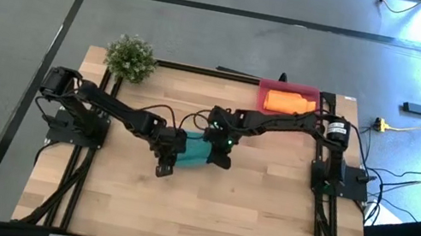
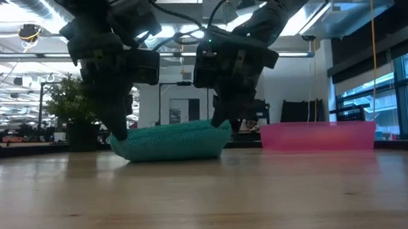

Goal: Roll microfiber towels into tight, uniform cylinder then place into a basket
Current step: Roll the blue microfiber towel

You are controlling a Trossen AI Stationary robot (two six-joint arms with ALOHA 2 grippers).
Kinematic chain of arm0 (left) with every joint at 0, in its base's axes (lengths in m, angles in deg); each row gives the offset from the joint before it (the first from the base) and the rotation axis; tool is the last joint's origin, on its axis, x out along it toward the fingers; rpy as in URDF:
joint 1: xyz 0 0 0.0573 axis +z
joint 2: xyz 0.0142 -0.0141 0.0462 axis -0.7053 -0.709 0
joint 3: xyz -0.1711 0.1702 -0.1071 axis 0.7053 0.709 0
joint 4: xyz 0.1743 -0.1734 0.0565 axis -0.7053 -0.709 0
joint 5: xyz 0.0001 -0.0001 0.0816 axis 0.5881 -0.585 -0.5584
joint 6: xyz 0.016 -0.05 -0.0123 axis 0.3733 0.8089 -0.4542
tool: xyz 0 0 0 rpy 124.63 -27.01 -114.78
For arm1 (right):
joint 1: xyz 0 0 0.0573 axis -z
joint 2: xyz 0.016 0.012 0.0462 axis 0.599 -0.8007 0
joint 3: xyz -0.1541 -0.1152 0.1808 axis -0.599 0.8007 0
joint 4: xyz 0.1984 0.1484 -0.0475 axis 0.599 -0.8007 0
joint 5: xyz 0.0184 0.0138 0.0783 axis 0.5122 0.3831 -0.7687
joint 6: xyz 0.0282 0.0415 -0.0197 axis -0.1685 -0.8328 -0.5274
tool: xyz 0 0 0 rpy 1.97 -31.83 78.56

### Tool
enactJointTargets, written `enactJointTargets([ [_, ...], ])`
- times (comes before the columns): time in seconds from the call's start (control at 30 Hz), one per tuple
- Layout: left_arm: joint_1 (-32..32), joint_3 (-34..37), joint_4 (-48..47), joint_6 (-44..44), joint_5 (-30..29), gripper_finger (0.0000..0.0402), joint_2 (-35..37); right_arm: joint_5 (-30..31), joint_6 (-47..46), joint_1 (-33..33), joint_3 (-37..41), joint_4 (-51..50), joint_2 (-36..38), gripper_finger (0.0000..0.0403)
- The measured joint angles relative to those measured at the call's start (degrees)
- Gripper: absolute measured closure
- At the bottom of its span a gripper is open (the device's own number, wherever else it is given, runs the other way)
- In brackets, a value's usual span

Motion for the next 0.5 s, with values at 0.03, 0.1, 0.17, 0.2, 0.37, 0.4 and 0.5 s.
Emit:
enactJointTargets([
  [0.03, 0.13, 0.00, 0.01, -0.08, -0.07, 0.0401, 0.00, -0.15, -1.53, 0.48, 0.00, 0.01, 0.00, 0.0394],
  [0.1, 0.17, -0.01, 0.20, -0.14, -0.23, 0.0401, 0.00, -0.38, -4.07, 1.42, -0.03, 0.18, 0.01, 0.0394],
  [0.17, 0.15, -0.07, 0.22, -0.25, -0.31, 0.0401, 0.02, -0.44, -6.27, 2.23, -0.07, 0.87, 0.02, 0.0397],
  [0.2, 0.15, -0.07, 0.20, -0.26, -0.33, 0.0402, 0.02, -0.62, -7.48, 2.55, -0.09, 1.33, 0.05, 0.0399],
  [0.37, 0.14, -0.07, 0.15, -0.27, -0.38, 0.0402, 0.04, -3.54, -14.84, 4.32, -0.09, 4.99, 0.13, 0.0398],
  [0.4, 0.15, -0.07, 0.12, -0.27, -0.39, 0.0401, 0.04, -4.44, -16.91, 4.68, -0.09, 5.81, 0.13, 0.0398],
  [0.5, 0.13, -0.09, 0.20, -0.29, -1.07, 0.0401, 0.04, -5.78, -20.80, 5.74, -0.11, 7.14, 0.13, 0.0398],
])
